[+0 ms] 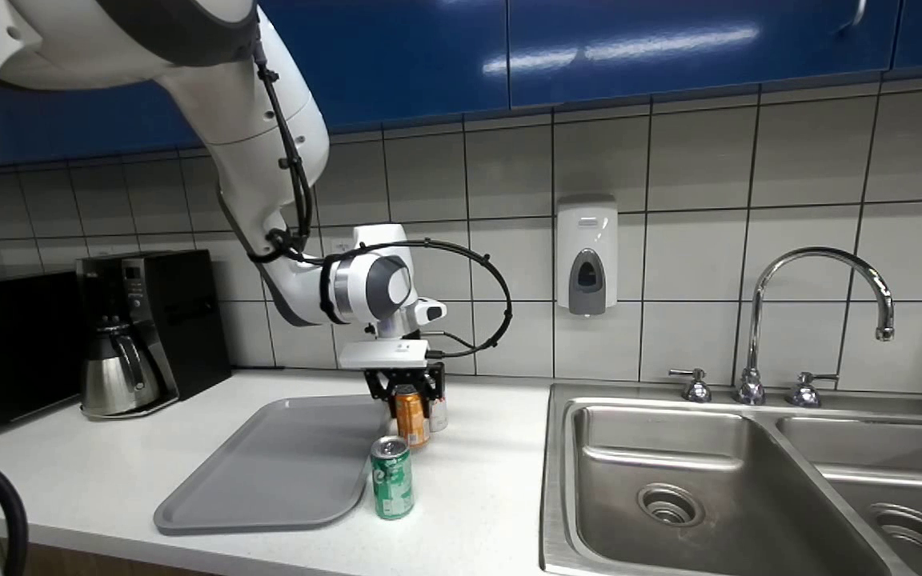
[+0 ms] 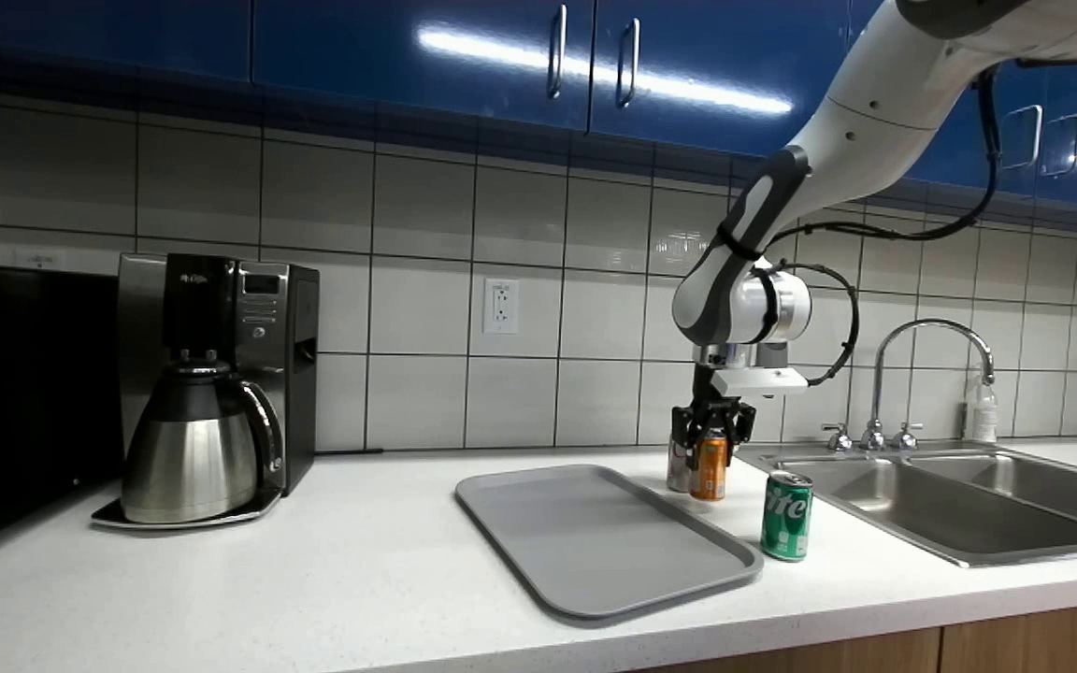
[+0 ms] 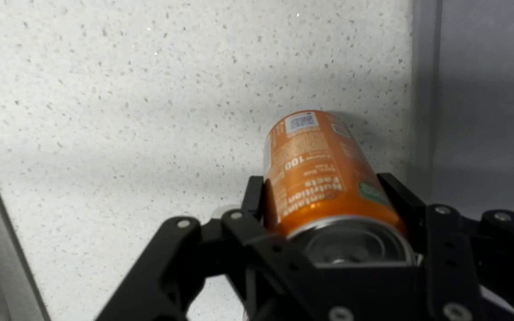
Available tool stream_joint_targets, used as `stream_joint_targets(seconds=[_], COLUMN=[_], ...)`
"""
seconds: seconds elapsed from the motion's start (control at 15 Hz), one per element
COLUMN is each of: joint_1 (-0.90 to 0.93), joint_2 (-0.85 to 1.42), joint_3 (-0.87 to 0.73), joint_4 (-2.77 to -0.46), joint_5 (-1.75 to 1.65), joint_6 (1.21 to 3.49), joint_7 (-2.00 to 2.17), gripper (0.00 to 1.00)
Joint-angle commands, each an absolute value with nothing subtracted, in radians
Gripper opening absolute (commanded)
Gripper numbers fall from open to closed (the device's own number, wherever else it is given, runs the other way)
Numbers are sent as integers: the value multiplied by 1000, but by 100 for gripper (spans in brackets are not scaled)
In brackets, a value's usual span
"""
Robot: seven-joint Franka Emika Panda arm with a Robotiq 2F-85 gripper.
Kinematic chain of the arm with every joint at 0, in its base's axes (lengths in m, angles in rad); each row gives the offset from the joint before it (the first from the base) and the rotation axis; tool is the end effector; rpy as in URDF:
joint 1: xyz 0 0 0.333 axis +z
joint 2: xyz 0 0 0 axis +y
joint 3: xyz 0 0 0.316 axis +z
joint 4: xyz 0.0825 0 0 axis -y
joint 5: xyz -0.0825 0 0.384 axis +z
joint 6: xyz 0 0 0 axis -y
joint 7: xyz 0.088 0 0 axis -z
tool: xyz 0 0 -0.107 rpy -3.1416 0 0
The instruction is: Remove the cans from the tray and put them on the counter
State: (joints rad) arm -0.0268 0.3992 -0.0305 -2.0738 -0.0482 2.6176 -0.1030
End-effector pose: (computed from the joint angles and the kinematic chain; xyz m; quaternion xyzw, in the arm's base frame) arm 0.6032 -0.0331 0.2488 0.9962 0.0443 0.0704 0.0251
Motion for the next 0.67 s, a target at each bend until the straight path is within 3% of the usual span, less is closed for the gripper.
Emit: stream_joint_targets(seconds=[0.0, 0.6], joint_1=[-52, -70], joint_2=[365, 355], joint_3=[-19, -16], joint_4=[-2111, -2145], joint_5=[-22, 5], joint_6=[2630, 2640], joint_7=[-111, -119], gripper=[40, 40])
